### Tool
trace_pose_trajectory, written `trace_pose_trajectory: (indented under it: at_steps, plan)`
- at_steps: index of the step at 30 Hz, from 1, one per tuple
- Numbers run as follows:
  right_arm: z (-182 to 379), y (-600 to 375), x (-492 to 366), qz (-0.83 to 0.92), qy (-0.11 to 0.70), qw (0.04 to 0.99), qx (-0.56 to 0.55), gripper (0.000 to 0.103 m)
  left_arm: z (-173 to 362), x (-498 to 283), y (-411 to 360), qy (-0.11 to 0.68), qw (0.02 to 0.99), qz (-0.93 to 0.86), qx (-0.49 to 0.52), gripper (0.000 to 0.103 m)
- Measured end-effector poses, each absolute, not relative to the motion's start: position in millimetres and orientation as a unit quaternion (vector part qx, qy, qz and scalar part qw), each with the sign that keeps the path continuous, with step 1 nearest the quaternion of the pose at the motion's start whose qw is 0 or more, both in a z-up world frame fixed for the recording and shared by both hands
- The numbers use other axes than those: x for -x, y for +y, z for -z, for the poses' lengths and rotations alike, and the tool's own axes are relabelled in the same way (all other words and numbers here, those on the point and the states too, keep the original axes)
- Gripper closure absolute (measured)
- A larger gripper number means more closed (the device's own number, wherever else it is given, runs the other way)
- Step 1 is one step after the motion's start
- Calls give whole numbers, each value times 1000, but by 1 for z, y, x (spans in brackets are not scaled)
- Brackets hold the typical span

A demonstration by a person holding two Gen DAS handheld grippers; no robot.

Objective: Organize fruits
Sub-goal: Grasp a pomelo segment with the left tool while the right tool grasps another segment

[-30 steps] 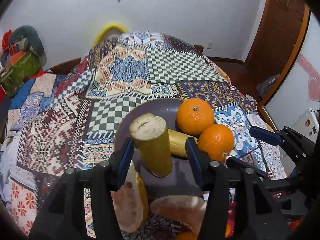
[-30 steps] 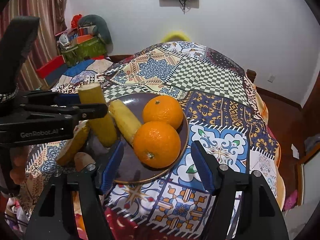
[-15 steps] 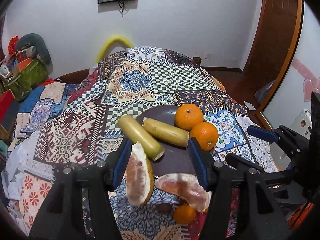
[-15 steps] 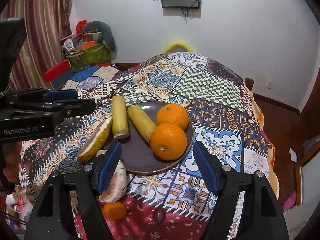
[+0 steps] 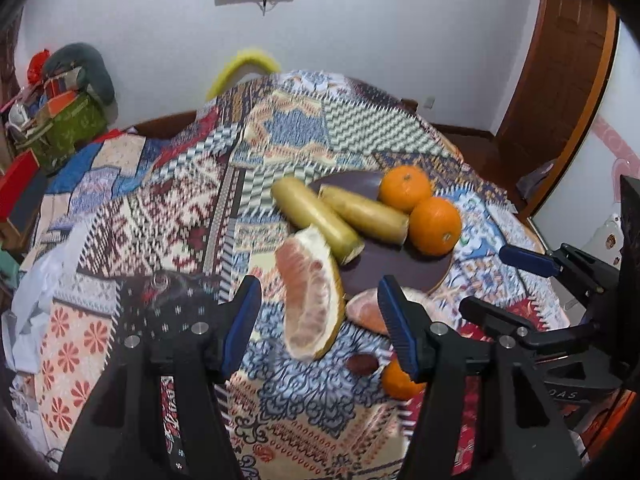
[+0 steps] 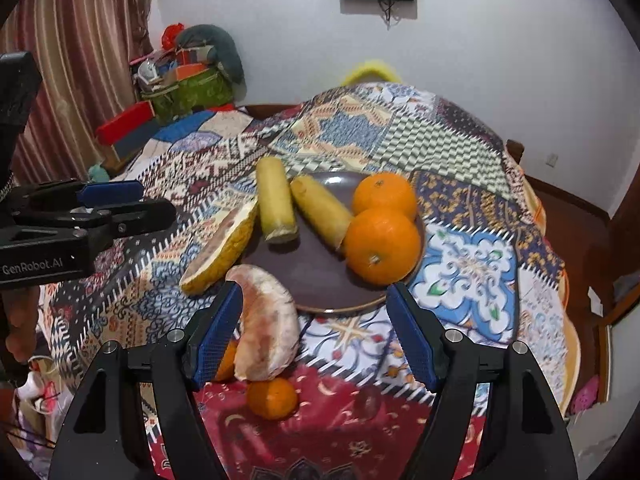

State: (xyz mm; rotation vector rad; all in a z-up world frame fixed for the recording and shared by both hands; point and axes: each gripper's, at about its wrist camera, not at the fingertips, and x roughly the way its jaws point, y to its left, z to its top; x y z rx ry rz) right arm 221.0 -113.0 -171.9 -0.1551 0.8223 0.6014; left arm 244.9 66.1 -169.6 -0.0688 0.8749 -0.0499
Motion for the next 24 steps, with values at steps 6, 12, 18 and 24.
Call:
trace_pose_trajectory:
  at_steps: [6, 12, 18, 24]
  plan:
    - [187, -102, -221, -290, 412, 860, 76, 32, 202, -249, 76, 458, 887, 28, 53, 43]
    - [199, -98, -224, -292, 431, 851, 64, 32, 224, -259, 72, 476, 877, 39, 54, 43]
    - [203, -95, -226, -289, 437, 850, 62, 32, 244, -272, 75, 488, 869, 37, 65, 43]
    - [208, -95, -228, -291, 446, 844, 58, 32, 248, -275, 79, 485, 868, 59, 90, 51]
